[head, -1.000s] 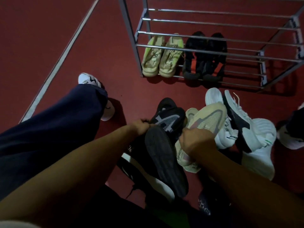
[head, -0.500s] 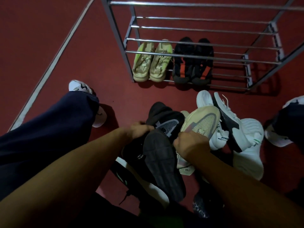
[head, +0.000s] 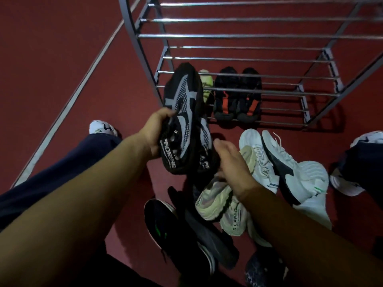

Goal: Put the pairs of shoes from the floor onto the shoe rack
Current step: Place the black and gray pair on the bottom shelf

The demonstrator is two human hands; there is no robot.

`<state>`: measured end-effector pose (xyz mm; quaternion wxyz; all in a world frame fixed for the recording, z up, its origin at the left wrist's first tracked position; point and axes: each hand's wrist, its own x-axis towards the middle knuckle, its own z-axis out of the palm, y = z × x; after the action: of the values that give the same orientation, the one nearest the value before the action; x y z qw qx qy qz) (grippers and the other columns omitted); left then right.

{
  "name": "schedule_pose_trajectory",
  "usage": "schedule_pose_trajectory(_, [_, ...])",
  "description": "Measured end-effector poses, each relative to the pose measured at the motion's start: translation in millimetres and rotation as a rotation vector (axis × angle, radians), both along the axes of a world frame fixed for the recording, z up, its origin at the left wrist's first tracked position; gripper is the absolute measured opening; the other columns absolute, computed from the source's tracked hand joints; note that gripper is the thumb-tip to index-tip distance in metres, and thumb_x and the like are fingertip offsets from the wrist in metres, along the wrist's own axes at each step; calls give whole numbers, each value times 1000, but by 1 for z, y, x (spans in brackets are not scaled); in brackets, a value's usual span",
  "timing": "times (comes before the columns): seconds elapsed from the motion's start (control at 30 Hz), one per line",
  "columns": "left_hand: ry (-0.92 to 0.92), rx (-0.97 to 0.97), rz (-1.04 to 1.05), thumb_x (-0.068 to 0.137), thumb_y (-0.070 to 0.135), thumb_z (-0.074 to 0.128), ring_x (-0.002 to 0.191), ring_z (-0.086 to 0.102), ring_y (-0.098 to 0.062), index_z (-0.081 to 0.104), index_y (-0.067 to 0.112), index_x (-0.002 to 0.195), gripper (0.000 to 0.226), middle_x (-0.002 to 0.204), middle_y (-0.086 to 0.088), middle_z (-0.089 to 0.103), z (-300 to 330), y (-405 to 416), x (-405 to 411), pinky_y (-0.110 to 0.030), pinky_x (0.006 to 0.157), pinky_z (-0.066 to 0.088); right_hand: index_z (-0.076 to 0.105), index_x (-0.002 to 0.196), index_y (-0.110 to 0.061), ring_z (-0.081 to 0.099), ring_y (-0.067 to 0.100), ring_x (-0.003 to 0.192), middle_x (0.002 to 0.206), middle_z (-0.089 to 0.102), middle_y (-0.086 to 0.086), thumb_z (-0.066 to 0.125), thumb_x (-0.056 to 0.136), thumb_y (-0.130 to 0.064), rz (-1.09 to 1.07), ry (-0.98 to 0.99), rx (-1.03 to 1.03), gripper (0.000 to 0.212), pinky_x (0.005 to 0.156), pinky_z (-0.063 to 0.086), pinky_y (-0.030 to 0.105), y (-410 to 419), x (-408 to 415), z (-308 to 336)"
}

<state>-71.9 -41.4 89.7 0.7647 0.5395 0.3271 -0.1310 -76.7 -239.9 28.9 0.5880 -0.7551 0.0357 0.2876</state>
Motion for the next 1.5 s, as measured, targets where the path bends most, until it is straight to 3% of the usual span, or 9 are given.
schedule_pose_trajectory(0.13, [89, -89, -129, 90, 44, 46, 74, 70, -25, 72, 9, 95, 44, 88, -11, 73, -25, -27, -10, -34, 75, 53, 55, 131, -28, 65, 20, 112, 126, 65, 1, 68, 73, -61, -61, 159, 84, 68, 99, 51, 46, -32, 2, -22])
schedule_pose_trajectory(0.3, [364, -85, -357, 85, 53, 51, 68, 69, -20, 71, 14, 96, 46, 86, -7, 74, -68, -69, -36, -28, 65, 55, 66, 117, -13, 65, 25, 107, 112, 71, 4, 61, 92, -41, -163, 29, -267, 38, 96, 49, 34, -54, -3, -45])
schedule_pose_trajectory(0.4, [384, -52, -199, 83, 47, 57, 72, 71, -23, 68, 12, 108, 45, 97, -9, 73, -85, -81, -39, -27, 59, 56, 67, 110, -13, 65, 31, 100, 103, 71, 9, 54, 95, -42, -298, 2, -433, 35, 86, 49, 32, -54, -5, -43])
schedule_pose_trajectory(0.57, [287, 90, 94, 75, 54, 65, 89, 73, -33, 72, 10, 105, 53, 96, -12, 76, -85, -71, -29, -50, 87, 57, 57, 129, -17, 61, 32, 111, 120, 67, 8, 45, 100, -40, -444, -110, -381, 39, 91, 46, 34, -50, -5, -36])
schedule_pose_trajectory(0.87, [330, 93, -81, 94, 44, 54, 96, 66, -32, 59, 26, 125, 36, 101, -5, 70, -94, -74, -62, -49, 87, 56, 59, 127, -10, 55, 35, 120, 130, 59, 16, 39, 104, -27, -449, 15, -277, 34, 106, 41, 45, -80, 6, -63])
schedule_pose_trajectory(0.93, [281, 105, -114, 94, 43, 54, 98, 66, -29, 55, 31, 127, 35, 104, 0, 68, -97, -80, -60, -47, 89, 55, 57, 124, -17, 55, 35, 116, 130, 58, 8, 39, 103, -35, -462, 115, -202, 33, 90, 54, 51, -78, 4, -60])
schedule_pose_trajectory(1.03, [155, 204, -154, 92, 39, 60, 90, 64, -21, 55, 25, 126, 37, 97, 3, 66, -91, -83, -54, -39, 89, 53, 46, 140, -26, 60, 35, 111, 133, 53, 3, 44, 98, -48, -336, 204, -203, 48, 51, 58, 34, -77, 2, -55])
schedule_pose_trajectory(1.37, [-17, 62, -147, 86, 13, 68, 97, 70, -32, 64, 21, 120, 35, 112, -12, 73, -77, -84, -5, -39, 73, 57, 60, 107, -18, 68, 32, 86, 119, 66, 17, 43, 99, -13, -480, 328, 271, 19, 50, 54, 30, -99, 44, -9])
schedule_pose_trajectory(1.5, [-45, -8, -227, 88, 8, 55, 87, 67, -29, 65, 18, 114, 30, 104, -15, 71, -65, -106, 25, -40, 74, 53, 54, 131, -21, 64, 36, 110, 127, 62, 12, 42, 101, -11, -502, 279, 189, 34, 55, 59, 33, -125, 83, 2])
